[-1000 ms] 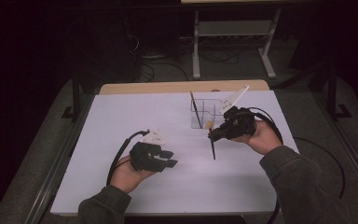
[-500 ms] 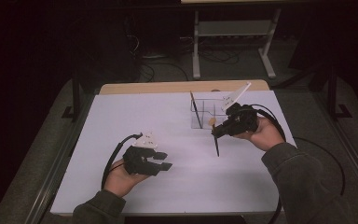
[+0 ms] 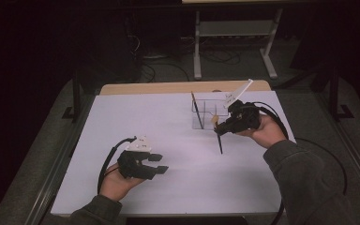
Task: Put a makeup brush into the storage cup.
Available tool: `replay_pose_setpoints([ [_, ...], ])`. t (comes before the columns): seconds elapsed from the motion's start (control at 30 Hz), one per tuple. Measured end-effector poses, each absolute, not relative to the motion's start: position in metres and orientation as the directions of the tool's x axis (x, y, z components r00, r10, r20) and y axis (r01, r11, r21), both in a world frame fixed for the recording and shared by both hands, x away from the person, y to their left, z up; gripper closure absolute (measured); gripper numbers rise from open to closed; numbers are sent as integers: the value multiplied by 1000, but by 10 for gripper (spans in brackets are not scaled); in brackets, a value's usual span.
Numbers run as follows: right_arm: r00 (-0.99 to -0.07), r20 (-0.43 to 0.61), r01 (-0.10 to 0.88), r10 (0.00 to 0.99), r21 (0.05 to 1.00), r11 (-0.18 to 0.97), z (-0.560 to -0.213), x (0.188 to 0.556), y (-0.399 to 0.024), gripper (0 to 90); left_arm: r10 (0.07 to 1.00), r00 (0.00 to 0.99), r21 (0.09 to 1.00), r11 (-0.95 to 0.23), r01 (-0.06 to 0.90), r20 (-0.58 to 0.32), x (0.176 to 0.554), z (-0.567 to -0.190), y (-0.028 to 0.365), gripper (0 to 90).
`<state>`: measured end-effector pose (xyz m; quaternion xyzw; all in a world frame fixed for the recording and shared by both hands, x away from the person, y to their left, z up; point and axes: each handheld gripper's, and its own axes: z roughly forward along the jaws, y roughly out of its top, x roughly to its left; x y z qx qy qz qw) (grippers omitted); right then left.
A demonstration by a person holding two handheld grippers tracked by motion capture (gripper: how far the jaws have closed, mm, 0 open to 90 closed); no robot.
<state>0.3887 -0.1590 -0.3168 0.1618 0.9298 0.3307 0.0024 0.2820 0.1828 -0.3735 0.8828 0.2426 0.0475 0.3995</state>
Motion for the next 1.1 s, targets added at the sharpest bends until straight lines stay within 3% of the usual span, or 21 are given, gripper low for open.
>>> replay_pose_setpoints([
  [0.8,-939,86,314,333,610,727,-308,399,-164,829,521,846,759,-505,411,-113,277,-380,211,426],
  [1.1,-939,83,313,334,611,727,-305,403,-164,829,535,838,762,-495,417,-112,279,-384,214,355],
])
